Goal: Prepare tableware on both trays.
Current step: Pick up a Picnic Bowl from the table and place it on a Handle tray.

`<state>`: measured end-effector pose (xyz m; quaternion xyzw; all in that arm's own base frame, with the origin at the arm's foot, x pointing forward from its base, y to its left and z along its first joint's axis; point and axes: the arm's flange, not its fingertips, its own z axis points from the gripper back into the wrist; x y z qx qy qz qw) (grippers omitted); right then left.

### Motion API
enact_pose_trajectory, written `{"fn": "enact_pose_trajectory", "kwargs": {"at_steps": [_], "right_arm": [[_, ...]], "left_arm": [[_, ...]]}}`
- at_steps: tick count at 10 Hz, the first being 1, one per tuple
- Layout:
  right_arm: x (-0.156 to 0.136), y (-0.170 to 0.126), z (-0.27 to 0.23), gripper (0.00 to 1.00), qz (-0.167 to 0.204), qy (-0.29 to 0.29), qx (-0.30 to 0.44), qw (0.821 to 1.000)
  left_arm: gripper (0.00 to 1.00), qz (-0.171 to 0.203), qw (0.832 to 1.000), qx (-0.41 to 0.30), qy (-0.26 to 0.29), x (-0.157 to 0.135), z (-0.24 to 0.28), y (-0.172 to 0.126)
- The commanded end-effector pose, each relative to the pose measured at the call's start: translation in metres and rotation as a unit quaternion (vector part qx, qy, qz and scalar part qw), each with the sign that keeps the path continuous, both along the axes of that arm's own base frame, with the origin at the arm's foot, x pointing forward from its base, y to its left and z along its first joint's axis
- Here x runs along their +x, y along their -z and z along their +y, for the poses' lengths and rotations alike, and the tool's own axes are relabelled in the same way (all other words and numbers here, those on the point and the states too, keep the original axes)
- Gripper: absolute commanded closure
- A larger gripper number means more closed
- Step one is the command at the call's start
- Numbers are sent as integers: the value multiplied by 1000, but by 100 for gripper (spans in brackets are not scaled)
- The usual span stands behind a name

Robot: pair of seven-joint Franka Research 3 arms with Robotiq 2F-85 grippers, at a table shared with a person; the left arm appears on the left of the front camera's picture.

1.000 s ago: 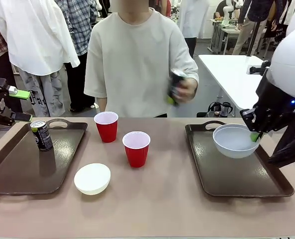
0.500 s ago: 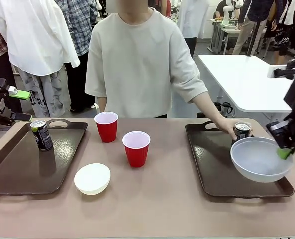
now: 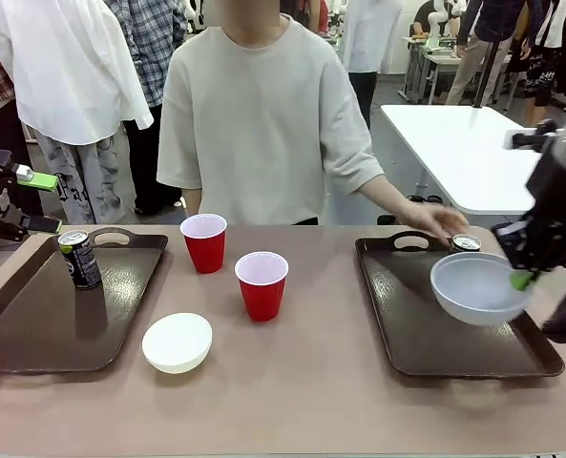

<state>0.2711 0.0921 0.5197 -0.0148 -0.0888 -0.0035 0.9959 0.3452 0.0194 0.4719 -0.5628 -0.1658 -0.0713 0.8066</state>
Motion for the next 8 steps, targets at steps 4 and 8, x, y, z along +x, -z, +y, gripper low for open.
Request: {"fn": "enact_pose_trajectory", "kwargs": {"at_steps": [4,8], "right_arm": [[58,123,-17,96,-18,1,37,999],[68,158,-38,96,-69,-5,78,995]], "left_arm": [[0,-3,1000,-9,-1,0,0,-1],[0,-3,1000,-9,-1,0,0,-1]]}}
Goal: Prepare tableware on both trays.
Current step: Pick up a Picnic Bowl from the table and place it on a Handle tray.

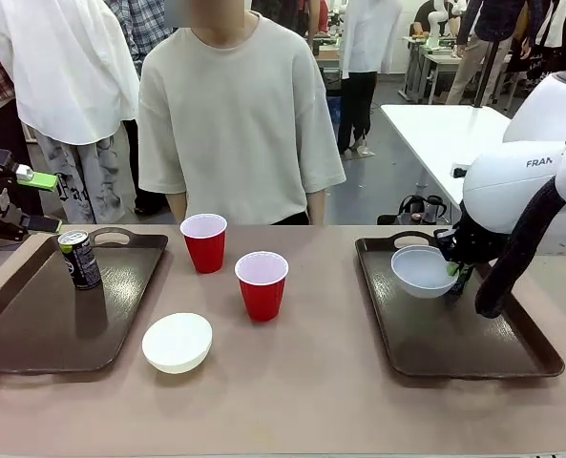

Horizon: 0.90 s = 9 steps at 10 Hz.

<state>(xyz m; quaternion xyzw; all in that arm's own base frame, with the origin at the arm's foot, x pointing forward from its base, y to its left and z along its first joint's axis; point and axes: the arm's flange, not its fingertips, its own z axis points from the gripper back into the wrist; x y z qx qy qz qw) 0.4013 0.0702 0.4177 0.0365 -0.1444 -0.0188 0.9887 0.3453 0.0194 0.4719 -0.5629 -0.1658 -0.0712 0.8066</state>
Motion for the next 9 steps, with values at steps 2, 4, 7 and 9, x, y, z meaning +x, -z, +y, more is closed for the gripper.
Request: {"fn": "enact_pose_trajectory", "kwargs": {"at_steps": [2,4,7,9], "right_arm": [[-55,77,-25,96,18,5,32,999],[-54,86,-30,96,30,11,39,999],[-53,97,-30,96,51,12,52,997],[-51,97,-31,37,66,20,52,996]], "left_arm": [[0,-3,1000,-9,-1,0,0,-1],[0,-3,1000,-9,-1,0,0,-1],[0,-3,1000,-9,-1,0,0,-1],[0,-3,1000,-9,-1,0,0,-1]]}}
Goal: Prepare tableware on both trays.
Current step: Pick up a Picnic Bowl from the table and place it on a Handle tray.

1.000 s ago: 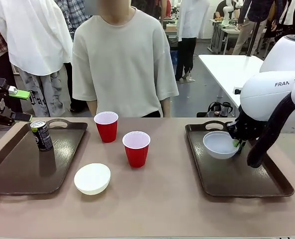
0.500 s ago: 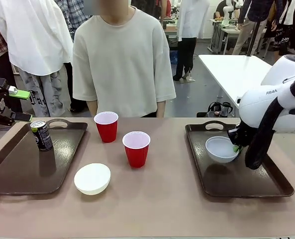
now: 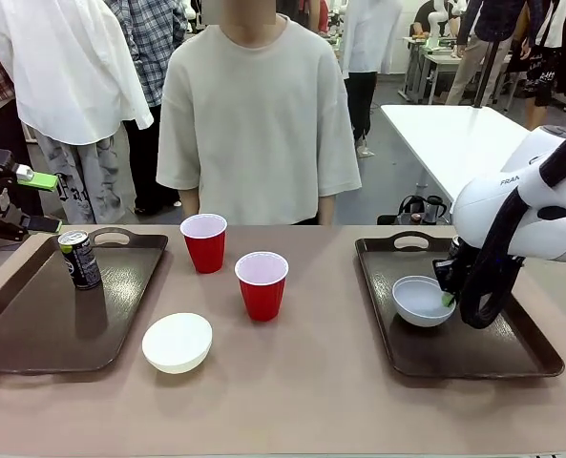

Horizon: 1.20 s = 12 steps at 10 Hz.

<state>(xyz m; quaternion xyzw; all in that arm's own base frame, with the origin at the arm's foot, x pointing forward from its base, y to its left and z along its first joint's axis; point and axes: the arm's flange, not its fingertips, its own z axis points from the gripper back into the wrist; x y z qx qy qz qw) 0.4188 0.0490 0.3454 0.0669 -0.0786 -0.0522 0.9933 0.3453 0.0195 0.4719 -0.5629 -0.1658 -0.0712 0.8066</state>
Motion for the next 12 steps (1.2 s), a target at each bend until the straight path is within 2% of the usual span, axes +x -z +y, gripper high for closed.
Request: {"fn": "enact_pose_trajectory", "kwargs": {"at_steps": [1,2,3,4,5,7,8,9,10,12], "right_arm": [[-71,16,-8,0,-2,-3,12,1000],[-78,-6,-4,33,-2,-2,-1,1000],[-85,-27,1,0,8,-8,-18,1000],[-94,-52,5,13,27,-18,-37,999],[-101,-73,10,0,48,-28,-53,997],[-109,-108,16,0,63,-53,-31,996],[-112,-121,20,11,76,-68,36,994],[-117,-133,26,8,74,-85,153,982],[-123,-138,29,8,63,-89,234,966],[-140,-153,29,8,7,-64,363,930]], "left_arm": [[0,-3,1000,-9,-1,0,0,-1],[0,-3,1000,-9,-1,0,0,-1],[0,-3,1000,-9,-1,0,0,-1],[0,-3,1000,-9,-1,0,0,-1],[0,-3,1000,-9,-1,0,0,-1],[0,-3,1000,-9,-1,0,0,-1],[0,-3,1000,-9,-1,0,0,-1],[0,-3,1000,-9,-1,0,0,-1],[0,-3,1000,-9,-1,0,0,-1],[0,-3,1000,-9,-1,0,0,-1]]}}
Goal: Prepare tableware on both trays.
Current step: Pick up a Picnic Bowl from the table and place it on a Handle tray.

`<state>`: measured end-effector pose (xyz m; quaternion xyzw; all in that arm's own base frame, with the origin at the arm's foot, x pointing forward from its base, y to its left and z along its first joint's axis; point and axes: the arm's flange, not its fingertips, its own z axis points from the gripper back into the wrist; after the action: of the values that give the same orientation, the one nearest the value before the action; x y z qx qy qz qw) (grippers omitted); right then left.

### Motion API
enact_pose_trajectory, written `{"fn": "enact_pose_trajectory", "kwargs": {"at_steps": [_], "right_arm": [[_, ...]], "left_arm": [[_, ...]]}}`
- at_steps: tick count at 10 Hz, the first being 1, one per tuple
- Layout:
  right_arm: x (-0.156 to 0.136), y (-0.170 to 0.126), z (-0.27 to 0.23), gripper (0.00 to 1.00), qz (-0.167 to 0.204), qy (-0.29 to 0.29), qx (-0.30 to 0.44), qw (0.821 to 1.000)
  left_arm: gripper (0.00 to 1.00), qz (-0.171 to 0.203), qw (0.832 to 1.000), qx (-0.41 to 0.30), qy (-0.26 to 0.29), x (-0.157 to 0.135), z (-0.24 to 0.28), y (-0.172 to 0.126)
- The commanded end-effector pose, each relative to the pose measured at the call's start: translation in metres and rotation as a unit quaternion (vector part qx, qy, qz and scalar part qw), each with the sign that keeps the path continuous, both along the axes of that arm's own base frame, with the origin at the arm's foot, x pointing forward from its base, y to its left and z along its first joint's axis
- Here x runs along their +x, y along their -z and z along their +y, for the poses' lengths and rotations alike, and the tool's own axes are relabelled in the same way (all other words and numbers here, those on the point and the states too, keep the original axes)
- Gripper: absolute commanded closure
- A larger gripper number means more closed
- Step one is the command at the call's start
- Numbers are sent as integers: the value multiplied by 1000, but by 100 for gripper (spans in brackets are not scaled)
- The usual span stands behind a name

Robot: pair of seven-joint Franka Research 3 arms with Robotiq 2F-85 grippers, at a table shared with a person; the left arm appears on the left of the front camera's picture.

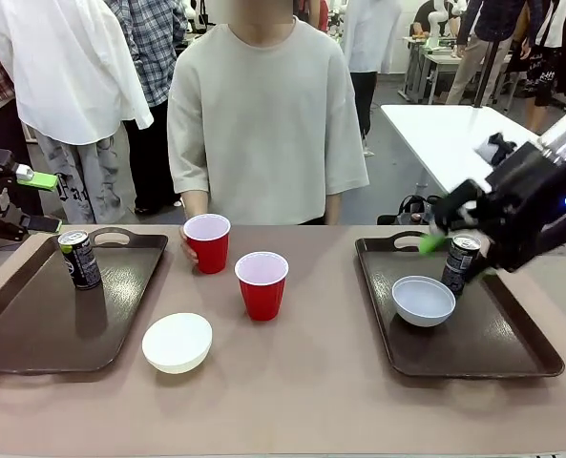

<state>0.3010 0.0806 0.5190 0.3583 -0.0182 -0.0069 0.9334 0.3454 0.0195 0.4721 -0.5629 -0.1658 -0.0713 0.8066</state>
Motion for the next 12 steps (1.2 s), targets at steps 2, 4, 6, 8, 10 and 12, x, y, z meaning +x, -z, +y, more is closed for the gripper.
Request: {"fn": "enact_pose_trajectory", "kwargs": {"at_steps": [2,4,6,8,10,12], "right_arm": [[-34,2,-12,8,-64,38,181,981],[-3,-36,-12,8,-31,37,142,989],[-3,-36,-12,8,-31,37,142,989],[-3,-36,-12,8,-31,37,142,989],[-3,-36,-12,8,-31,37,142,989],[-3,-36,-12,8,-31,37,142,989]], "left_arm": [[0,-3,1000,-9,-1,0,0,-1],[0,-3,1000,-9,-1,0,0,-1],[0,-3,1000,-9,-1,0,0,-1],[0,-3,1000,-9,-1,0,0,-1],[0,-3,1000,-9,-1,0,0,-1],[0,0,1000,0,0,0,0,0]]}}
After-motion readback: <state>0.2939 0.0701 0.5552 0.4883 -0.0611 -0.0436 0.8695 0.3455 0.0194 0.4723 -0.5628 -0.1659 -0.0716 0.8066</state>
